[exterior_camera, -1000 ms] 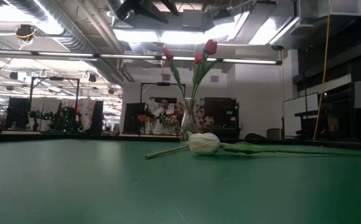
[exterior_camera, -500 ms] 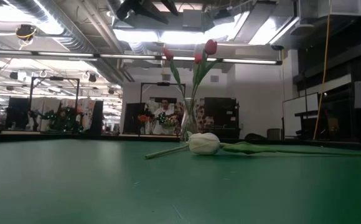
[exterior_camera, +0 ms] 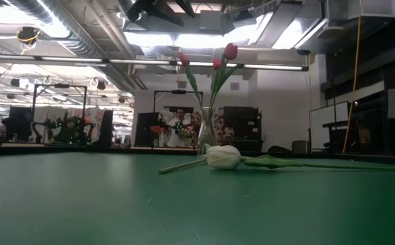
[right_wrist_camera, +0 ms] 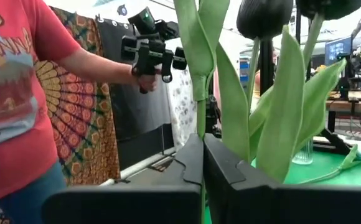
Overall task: Sort flowers into vase by color
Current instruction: Put the black tulip into the bottom right transparent vase
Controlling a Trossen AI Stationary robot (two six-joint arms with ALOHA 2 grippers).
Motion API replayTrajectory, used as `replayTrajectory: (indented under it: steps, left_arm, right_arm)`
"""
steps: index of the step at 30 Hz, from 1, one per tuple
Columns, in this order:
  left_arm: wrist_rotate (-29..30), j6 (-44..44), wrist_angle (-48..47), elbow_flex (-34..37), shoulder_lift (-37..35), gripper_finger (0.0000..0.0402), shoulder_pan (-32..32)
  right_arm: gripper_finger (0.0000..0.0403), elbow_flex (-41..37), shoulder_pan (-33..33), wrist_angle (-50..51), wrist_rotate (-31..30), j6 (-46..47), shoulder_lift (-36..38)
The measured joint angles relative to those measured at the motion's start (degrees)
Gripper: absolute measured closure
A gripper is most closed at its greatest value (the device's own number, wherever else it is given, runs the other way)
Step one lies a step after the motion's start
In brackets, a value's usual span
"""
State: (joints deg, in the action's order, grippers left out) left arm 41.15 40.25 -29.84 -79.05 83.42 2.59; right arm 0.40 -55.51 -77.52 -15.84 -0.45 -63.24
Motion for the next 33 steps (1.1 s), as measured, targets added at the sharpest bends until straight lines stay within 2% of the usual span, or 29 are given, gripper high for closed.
replayTrajectory:
  steps: [8,27,30,33]
  left_arm:
    - [0.00,0.00,0.00,0.00,0.00,0.0258,0.00]
    - [0.00,-0.82,0.00,0.00,0.01,0.0258,0.00]
    - [0.00,-0.74,0.00,0.00,0.00,0.0258,0.00]
    - [0.00,-0.72,0.00,0.00,0.00,0.0258,0.00]
  right_arm:
    - [0.0391,-0.02,0.00,4.99,0.44,0.02,0.00]
    - [0.0385,-0.04,-0.01,6.20,1.97,3.15,0.02]
    - [0.0371,-0.04,-0.02,6.16,2.00,3.47,0.02]
    - [0.0338,-0.04,0.00,6.10,2.00,4.55,0.02]
